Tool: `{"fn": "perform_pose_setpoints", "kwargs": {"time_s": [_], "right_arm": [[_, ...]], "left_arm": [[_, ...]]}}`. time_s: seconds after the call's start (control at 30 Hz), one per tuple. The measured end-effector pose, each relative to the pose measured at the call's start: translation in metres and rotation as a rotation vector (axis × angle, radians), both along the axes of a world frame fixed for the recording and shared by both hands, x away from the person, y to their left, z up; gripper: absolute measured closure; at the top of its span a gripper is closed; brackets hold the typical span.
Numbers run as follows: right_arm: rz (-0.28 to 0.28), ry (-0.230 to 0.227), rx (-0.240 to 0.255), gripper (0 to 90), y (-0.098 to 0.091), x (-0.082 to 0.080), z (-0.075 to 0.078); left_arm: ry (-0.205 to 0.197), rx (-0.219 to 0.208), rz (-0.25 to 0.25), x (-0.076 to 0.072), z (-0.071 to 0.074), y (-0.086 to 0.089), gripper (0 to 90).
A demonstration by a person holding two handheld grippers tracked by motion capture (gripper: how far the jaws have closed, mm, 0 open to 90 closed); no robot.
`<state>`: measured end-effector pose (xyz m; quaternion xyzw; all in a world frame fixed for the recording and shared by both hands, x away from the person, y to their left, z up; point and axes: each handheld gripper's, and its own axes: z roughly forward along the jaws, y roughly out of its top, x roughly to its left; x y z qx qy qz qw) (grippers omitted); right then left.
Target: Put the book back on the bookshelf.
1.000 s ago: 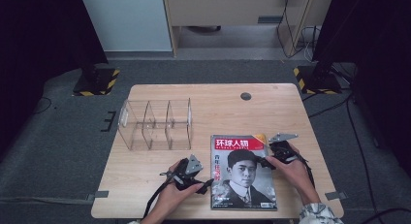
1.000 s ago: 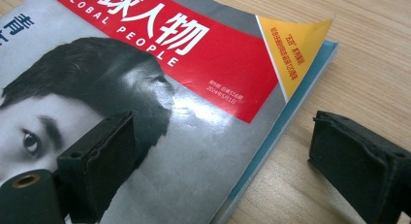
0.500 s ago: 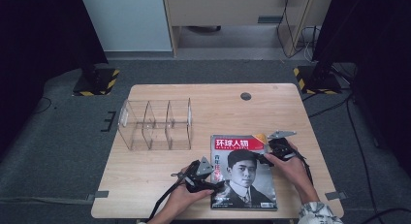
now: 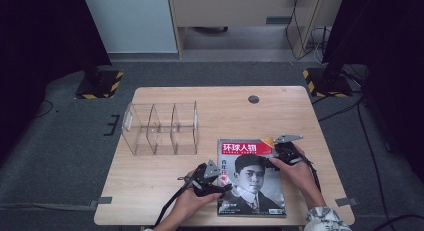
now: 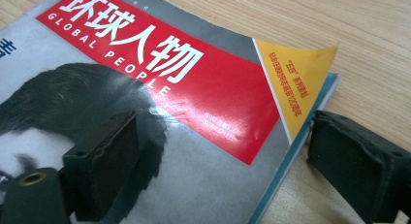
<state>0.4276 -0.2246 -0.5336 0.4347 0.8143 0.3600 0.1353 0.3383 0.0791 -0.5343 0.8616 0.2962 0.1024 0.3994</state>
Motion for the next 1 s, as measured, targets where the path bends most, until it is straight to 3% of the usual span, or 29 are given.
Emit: {"fn": "perform_pose_setpoints", "kwargs": {"time_s": [0.3, 0.43, 0.63, 0.77, 1.0], "right_arm": [[-0.008, 0.021, 0.066, 19.1, -0.007, -0.005, 0.006], [0.009, -0.002, 0.063, 19.2, -0.006, -0.009, 0.011], [0.024, -0.035, 0.113, 22.4, -0.002, -0.016, 0.021], [0.055, -0.048, 0.104, 23.2, 0.003, -0.019, 0.024], [0.054, 0.006, 0.049, 29.3, -0.001, -0.019, 0.017]], "left_arm": [[-0.001, 0.001, 0.005, 0.0, 0.0, 0.0, 28.7], [-0.001, 0.001, 0.005, 0.0, 0.0, -0.001, 28.7], [-0.001, 0.001, 0.005, 0.0, 0.0, -0.001, 28.7], [-0.001, 0.001, 0.005, 0.0, 0.0, -0.001, 28.7], [-0.001, 0.001, 0.005, 0.0, 0.0, -0.001, 28.7]]}}
